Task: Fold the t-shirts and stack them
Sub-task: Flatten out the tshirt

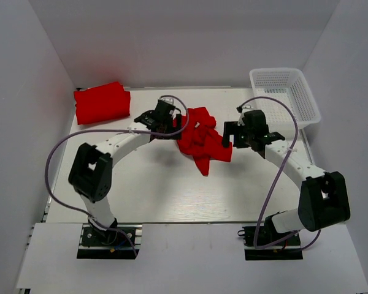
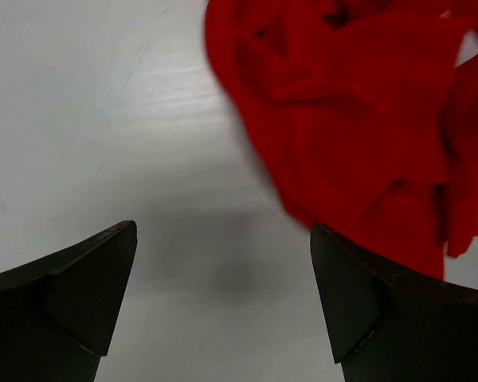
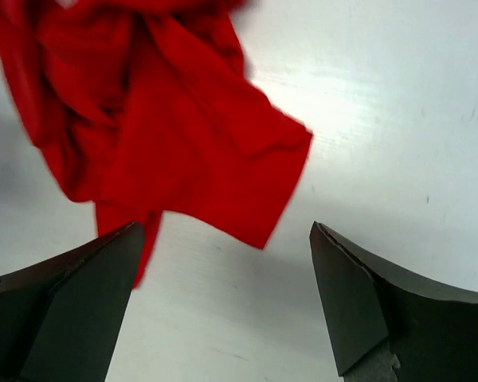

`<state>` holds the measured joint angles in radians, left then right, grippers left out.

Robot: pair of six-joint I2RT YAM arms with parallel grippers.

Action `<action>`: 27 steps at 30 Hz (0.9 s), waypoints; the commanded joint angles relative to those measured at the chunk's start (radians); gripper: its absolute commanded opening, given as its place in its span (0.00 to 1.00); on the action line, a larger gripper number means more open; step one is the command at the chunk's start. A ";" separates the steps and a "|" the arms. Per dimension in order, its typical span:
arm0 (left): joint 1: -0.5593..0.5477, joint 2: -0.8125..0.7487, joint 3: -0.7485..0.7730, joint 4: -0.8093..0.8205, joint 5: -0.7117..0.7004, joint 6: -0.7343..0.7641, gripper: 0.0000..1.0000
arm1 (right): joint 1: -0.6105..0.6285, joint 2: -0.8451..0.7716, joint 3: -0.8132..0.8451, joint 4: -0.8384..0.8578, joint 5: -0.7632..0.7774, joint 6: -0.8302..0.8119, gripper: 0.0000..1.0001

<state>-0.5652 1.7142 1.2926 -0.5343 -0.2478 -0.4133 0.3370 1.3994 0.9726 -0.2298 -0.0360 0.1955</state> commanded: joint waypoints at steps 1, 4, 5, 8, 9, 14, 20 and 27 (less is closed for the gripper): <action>0.010 0.092 0.135 0.083 0.138 0.097 1.00 | -0.009 -0.017 -0.050 0.014 0.062 0.031 0.90; -0.001 0.122 0.181 0.195 0.223 0.218 1.00 | -0.013 0.004 -0.071 0.006 0.059 0.048 0.90; -0.010 0.152 0.227 0.204 0.223 0.243 1.00 | -0.015 0.004 -0.090 0.013 0.051 0.051 0.90; -0.010 0.223 0.371 0.166 0.239 0.321 1.00 | -0.019 0.012 -0.127 0.062 0.009 0.073 0.90; -0.010 0.281 0.410 0.148 0.260 0.330 1.00 | -0.023 0.018 -0.130 0.072 -0.004 0.082 0.90; -0.019 0.422 0.600 0.033 0.283 0.402 0.95 | -0.030 0.079 -0.101 0.078 -0.007 0.082 0.90; -0.019 0.470 0.616 -0.003 0.239 0.426 0.81 | -0.043 0.127 -0.074 0.095 -0.021 0.091 0.90; -0.019 0.479 0.591 0.005 0.263 0.435 0.17 | -0.050 0.229 -0.014 0.122 -0.047 0.104 0.90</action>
<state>-0.5797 2.2200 1.8790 -0.5232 0.0078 -0.0032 0.2935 1.5963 0.9043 -0.1585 -0.0662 0.2836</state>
